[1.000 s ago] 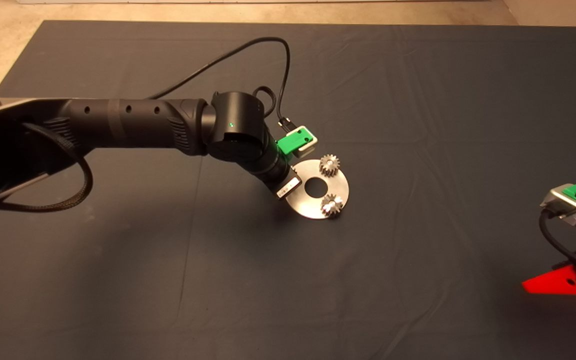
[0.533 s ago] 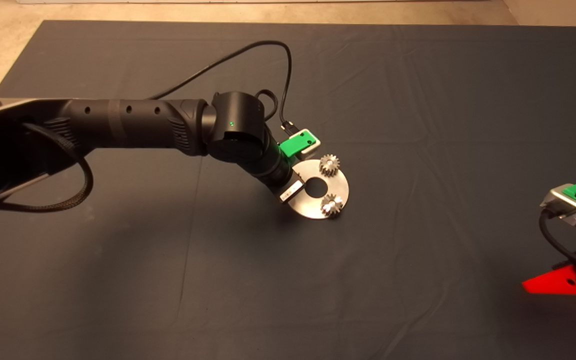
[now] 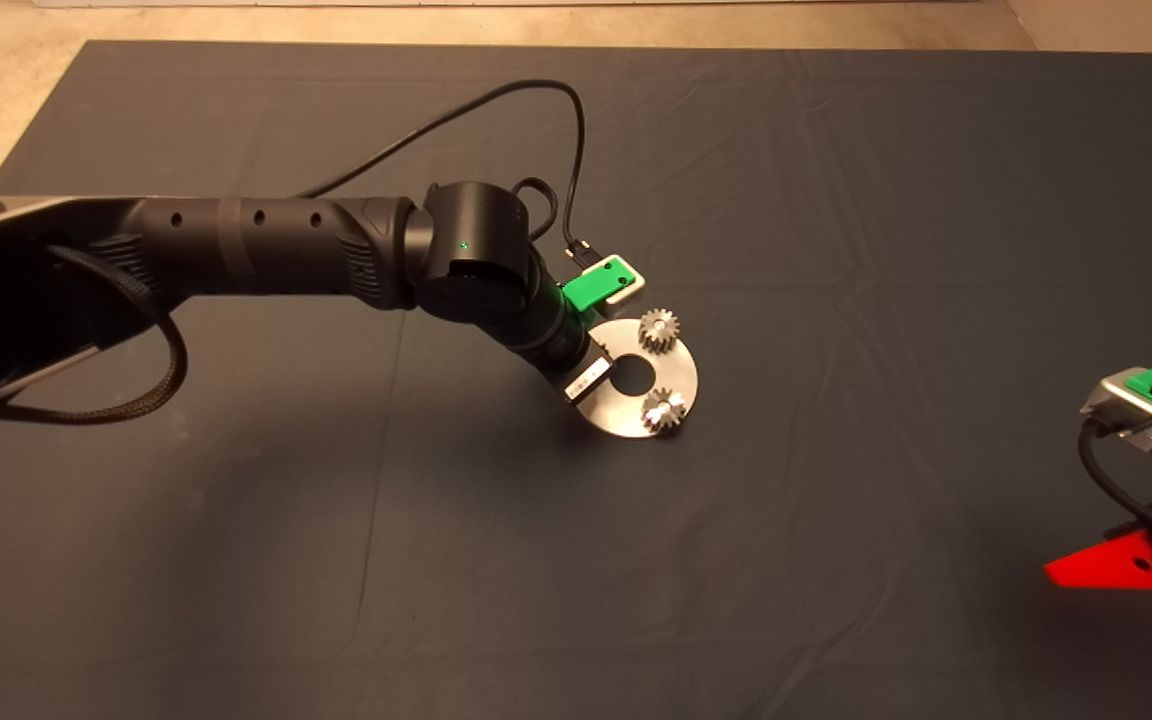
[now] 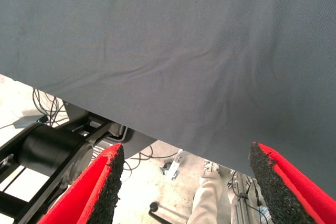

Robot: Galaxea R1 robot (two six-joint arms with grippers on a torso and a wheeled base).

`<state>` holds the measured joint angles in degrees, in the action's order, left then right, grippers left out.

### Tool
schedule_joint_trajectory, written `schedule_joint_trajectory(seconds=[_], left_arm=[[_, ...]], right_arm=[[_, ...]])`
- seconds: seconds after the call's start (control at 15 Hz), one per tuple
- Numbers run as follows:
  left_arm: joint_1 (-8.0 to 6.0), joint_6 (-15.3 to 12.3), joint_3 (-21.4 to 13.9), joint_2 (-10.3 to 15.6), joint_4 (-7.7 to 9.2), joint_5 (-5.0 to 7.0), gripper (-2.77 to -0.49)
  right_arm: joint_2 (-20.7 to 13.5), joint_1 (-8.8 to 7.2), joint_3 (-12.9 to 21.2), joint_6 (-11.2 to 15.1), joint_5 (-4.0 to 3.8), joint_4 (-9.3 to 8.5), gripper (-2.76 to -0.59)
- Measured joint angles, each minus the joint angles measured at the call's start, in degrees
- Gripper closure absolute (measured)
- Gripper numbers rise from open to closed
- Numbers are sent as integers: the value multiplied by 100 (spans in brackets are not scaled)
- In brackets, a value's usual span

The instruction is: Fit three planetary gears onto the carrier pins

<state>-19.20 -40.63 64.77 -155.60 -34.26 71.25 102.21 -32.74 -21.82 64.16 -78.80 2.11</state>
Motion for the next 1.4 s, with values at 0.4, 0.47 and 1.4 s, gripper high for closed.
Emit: schedule_joint_trajectory(seconds=[0.4, 0.47, 1.4], left_arm=[[2, 0, 15, 34, 0, -1, -57], [3, 1, 15, 33, 0, -1, -57], [66, 90, 154, 33, 6, -169, -57]], right_arm=[[0, 2, 0, 0, 0, 0, -176], [0, 2, 0, 0, 0, 0, -176], [0, 2, -11, 0, -2, 0, -176]])
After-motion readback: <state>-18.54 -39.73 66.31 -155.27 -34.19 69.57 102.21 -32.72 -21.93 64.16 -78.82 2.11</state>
